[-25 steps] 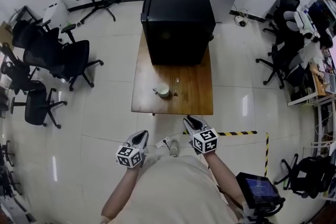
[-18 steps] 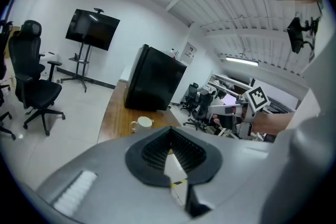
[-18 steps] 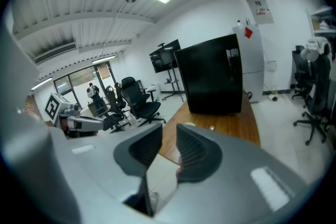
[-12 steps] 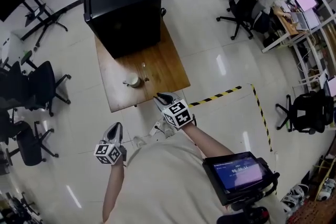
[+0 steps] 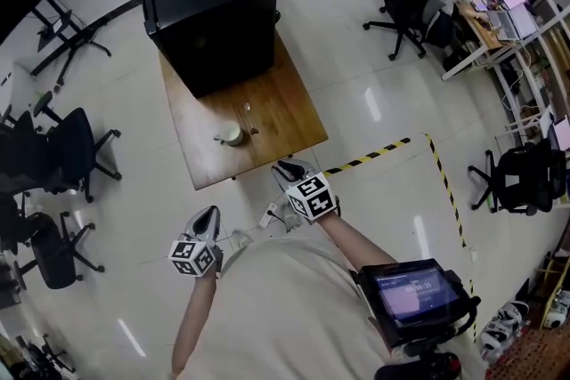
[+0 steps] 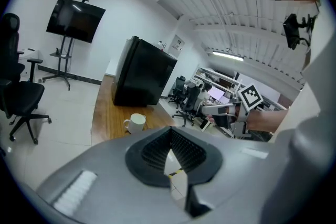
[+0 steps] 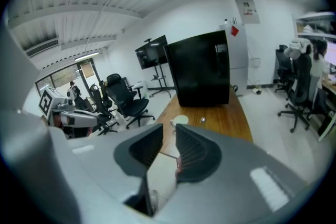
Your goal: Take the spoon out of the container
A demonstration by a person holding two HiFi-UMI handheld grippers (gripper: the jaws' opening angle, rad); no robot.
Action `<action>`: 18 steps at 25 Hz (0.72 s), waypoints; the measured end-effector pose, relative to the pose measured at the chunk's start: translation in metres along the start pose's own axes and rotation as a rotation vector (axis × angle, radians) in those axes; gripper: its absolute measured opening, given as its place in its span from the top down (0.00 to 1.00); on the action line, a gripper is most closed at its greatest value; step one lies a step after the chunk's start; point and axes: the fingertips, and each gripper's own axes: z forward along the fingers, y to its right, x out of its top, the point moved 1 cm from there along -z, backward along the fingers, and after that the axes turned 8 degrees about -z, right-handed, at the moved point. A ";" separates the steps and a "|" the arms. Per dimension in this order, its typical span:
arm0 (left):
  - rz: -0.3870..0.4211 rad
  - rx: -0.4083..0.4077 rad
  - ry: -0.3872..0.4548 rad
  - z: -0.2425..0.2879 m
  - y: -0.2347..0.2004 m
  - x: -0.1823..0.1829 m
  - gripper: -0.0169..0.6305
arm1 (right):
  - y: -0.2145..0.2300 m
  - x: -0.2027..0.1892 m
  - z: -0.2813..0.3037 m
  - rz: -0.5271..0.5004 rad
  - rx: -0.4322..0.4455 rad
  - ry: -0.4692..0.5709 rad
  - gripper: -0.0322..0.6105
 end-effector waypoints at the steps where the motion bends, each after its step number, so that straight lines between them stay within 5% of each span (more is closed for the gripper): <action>1: 0.004 -0.008 -0.010 0.001 0.002 -0.003 1.00 | 0.000 -0.003 -0.002 0.005 -0.008 -0.003 0.83; 9: 0.019 -0.041 -0.049 0.004 -0.004 -0.003 1.00 | 0.005 -0.008 -0.004 -0.072 -0.133 -0.008 0.94; 18: 0.049 -0.053 -0.069 0.016 0.002 0.001 1.00 | 0.010 -0.010 0.001 -0.069 -0.131 -0.007 0.94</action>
